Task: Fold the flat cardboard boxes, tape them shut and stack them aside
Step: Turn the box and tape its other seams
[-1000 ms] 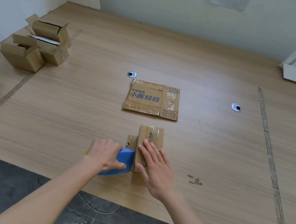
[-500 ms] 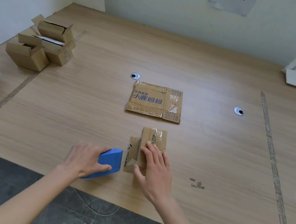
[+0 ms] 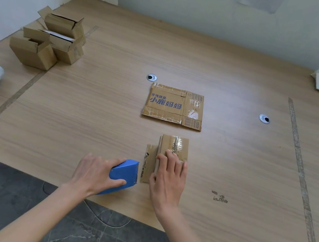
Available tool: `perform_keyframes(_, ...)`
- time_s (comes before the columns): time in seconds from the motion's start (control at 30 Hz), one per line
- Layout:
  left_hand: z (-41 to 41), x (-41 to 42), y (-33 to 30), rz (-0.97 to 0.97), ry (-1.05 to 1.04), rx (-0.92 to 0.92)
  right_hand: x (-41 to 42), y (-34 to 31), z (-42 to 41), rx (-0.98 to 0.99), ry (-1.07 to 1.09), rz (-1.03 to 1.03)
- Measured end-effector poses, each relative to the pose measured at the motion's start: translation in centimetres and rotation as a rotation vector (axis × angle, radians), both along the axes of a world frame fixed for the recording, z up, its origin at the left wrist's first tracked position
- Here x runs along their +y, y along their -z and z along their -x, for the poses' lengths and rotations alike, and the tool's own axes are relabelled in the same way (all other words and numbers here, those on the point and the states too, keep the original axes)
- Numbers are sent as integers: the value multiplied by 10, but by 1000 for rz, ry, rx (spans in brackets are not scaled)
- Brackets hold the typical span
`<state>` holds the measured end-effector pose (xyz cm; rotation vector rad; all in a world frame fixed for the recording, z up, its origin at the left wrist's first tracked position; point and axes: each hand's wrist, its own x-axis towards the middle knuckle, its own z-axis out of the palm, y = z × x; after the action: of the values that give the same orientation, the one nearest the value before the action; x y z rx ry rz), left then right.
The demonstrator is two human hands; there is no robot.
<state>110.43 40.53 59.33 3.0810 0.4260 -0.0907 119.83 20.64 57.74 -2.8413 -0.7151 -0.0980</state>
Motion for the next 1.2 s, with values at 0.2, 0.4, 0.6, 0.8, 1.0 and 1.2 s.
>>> perform_keyframes(0.2,-2,2,-9,7,-9,-14,-31,-8,-16,207,-234,15)
perform_keyframes(0.4,-4,-2,-14,49,-39,13,-63,-16,-36,274,-393,-81)
perform_keyframes(0.6,-7,-8,-10,41,-11,13,-59,2,-36,-83,-434,-64)
perform_keyframes(0.8,-12,-9,-13,42,-13,3,-60,6,-45,-219,-511,-55)
perform_keyframes(1.0,-15,-5,-19,24,8,6,-83,-3,-59,220,-585,-83)
perform_keyframes(1.2,-15,1,-25,43,12,-17,-107,-28,-93,314,-638,-137)
